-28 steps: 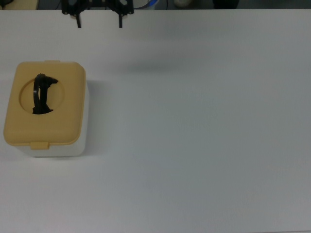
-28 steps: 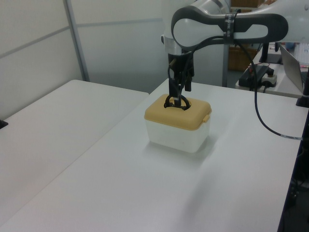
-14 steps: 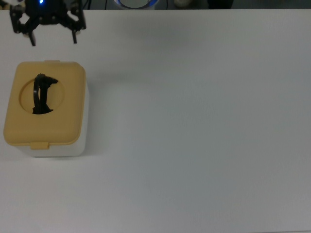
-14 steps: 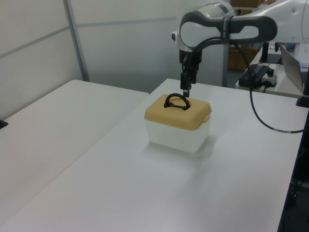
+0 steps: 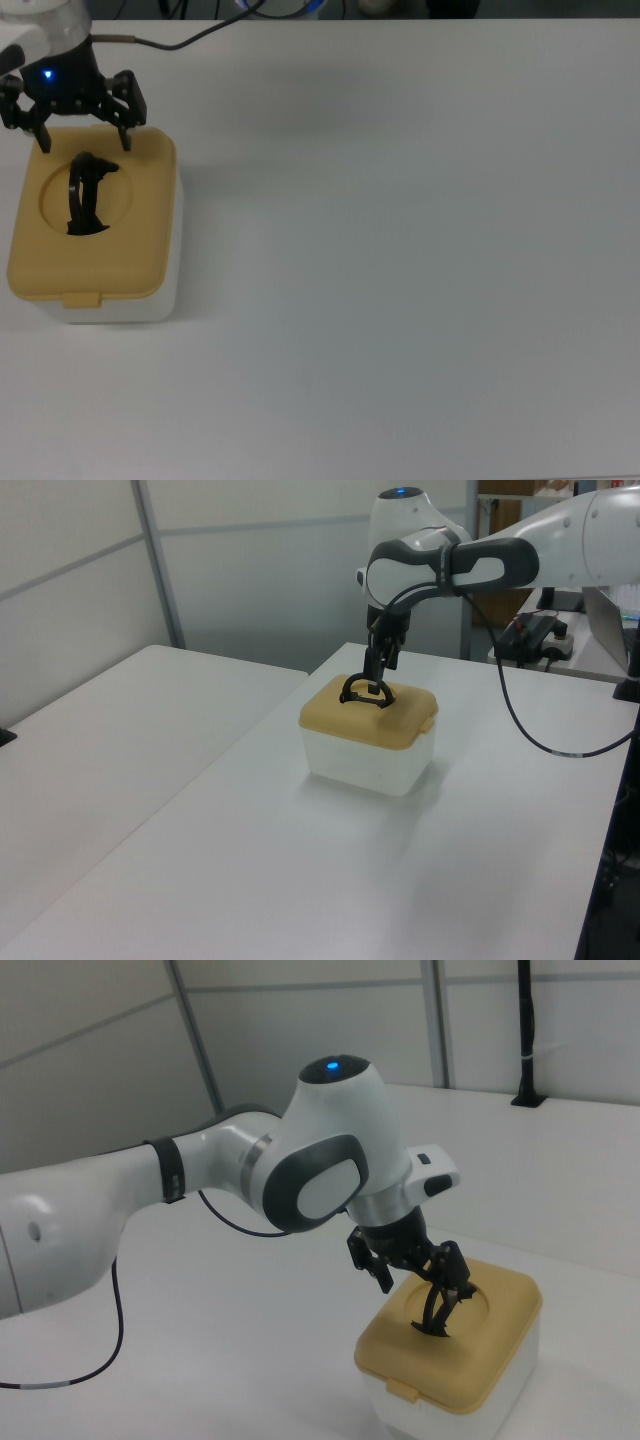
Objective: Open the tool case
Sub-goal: 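Close the gripper on the black lid handle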
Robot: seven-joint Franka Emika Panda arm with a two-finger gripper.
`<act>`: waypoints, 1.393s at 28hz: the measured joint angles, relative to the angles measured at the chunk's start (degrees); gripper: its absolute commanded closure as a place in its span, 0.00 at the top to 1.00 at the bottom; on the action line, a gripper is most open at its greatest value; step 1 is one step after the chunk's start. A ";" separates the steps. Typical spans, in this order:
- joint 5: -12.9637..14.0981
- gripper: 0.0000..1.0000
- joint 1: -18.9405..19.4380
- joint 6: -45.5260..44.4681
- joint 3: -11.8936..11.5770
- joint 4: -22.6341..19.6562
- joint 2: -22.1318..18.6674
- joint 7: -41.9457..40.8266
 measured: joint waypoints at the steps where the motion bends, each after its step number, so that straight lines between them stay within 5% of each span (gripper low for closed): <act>1: 0.03 1.00 -0.02 0.72 0.00 0.01 0.29 0.04; 7: 1.52 0.84 -0.01 3.71 0.03 0.01 2.06 0.51; 8: 2.02 0.61 -0.01 4.23 0.03 0.00 2.38 0.84; 14: 3.68 0.03 -0.02 7.08 0.03 0.02 3.96 3.57; 15: 4.28 0.00 -0.05 7.34 0.03 0.14 4.03 3.70; 39: 6.00 0.00 -1.97 7.36 0.32 2.69 4.03 0.66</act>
